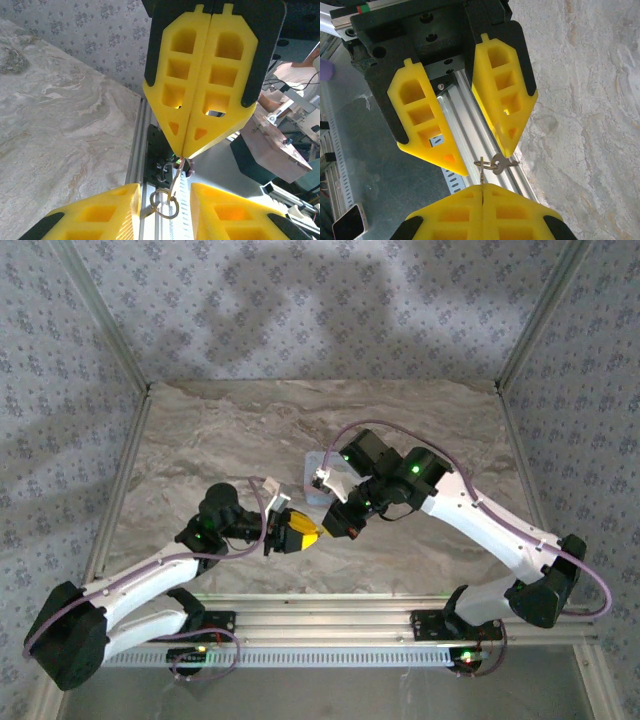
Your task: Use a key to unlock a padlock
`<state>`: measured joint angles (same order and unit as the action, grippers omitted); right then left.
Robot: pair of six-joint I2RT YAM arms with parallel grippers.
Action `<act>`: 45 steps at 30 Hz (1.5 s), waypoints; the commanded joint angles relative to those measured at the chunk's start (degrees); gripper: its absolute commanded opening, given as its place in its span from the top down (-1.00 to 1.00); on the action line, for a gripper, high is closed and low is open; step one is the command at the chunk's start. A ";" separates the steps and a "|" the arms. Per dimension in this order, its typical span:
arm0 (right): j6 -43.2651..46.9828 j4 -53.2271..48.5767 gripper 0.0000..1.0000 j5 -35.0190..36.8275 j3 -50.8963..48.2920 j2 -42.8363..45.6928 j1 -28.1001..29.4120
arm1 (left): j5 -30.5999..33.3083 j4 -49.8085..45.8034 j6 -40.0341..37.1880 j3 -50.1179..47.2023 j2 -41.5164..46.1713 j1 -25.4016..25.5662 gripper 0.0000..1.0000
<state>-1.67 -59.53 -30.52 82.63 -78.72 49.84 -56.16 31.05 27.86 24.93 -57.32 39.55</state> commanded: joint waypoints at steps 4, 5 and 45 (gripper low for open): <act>0.01 0.63 1.00 -1.51 0.47 0.87 -0.13 | -1.22 -0.10 -1.36 2.09 0.04 0.54 0.39; 0.00 0.70 1.00 -1.60 0.50 0.85 -0.10 | -1.31 -0.24 -1.45 2.31 -0.14 0.76 0.40; -46.42 82.75 0.12 26.99 -50.08 23.21 3.68 | 27.33 1.75 16.54 -3.95 7.13 1.37 1.00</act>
<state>-44.10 8.25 -9.54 34.37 -56.36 51.86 -32.86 28.21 38.06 21.65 -51.03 40.95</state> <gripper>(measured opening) 0.440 0.048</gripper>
